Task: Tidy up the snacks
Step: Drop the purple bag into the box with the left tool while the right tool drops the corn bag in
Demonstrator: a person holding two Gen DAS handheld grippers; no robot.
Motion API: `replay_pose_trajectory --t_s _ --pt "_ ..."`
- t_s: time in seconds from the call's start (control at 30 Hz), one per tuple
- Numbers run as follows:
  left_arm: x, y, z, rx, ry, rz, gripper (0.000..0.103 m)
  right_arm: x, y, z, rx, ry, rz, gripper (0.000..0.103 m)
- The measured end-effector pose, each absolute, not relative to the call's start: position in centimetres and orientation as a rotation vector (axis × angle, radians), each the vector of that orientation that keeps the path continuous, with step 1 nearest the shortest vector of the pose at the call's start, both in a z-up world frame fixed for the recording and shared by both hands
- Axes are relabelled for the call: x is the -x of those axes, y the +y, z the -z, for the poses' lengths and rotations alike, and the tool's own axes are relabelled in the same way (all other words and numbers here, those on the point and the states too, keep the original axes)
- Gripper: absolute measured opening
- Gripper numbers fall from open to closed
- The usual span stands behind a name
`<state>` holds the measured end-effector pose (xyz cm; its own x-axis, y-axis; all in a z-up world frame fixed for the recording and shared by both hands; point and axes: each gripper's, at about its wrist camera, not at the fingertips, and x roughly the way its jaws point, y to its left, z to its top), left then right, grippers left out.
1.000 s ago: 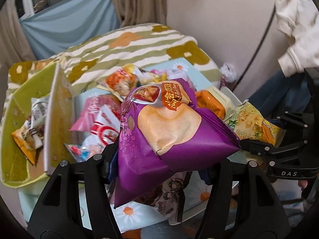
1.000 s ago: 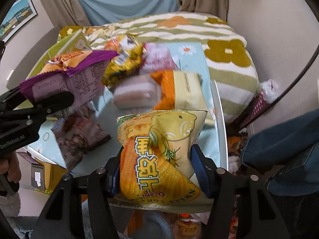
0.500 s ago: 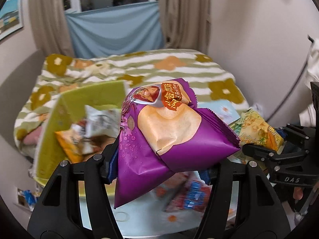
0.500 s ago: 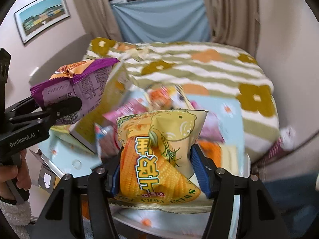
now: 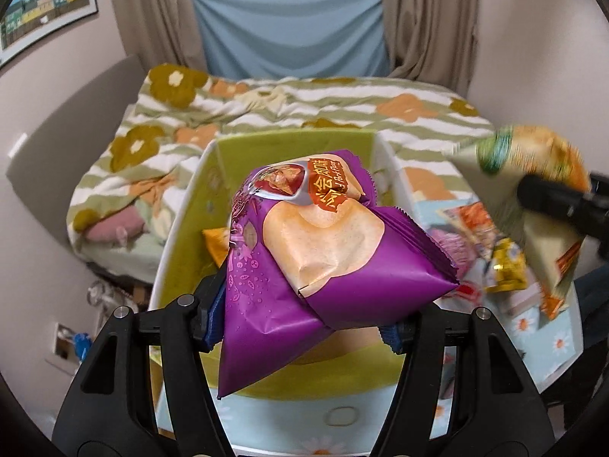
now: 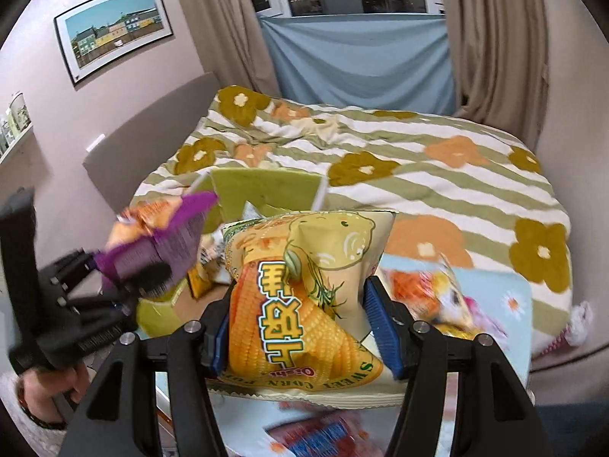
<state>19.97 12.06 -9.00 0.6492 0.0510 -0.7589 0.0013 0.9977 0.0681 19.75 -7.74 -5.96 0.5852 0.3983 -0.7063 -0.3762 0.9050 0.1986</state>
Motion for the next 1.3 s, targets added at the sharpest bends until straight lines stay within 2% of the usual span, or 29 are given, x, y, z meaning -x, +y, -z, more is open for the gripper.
replay_pose_trajectory --t_s 0.3,0.33,0.4,0.43,1.3 --pt "-21.7 14.7 13.2 -0.063 0.950 -0.056 0.062 -22.3 -3.0 6.5 0.008 0.858 -0.498 0.057" --pt "-21.8 14.8 13.6 -0.063 0.958 -0.063 0.066 -22.4 -2.8 6.7 0.010 0.861 -0.500 0.057" --pt "-21.9 14.9 14.3 -0.067 0.968 -0.078 0.086 -22.7 -2.4 7.1 0.011 0.871 -0.503 0.057" --pt "-21.8 15.0 14.5 -0.078 0.968 -0.105 0.103 -22.9 -2.3 7.3 0.008 0.877 -0.503 0.057" --pt "-18.3 17.8 12.2 -0.006 0.938 0.062 0.103 -26.5 1.2 10.4 -0.069 1.021 -0.450 0.058"
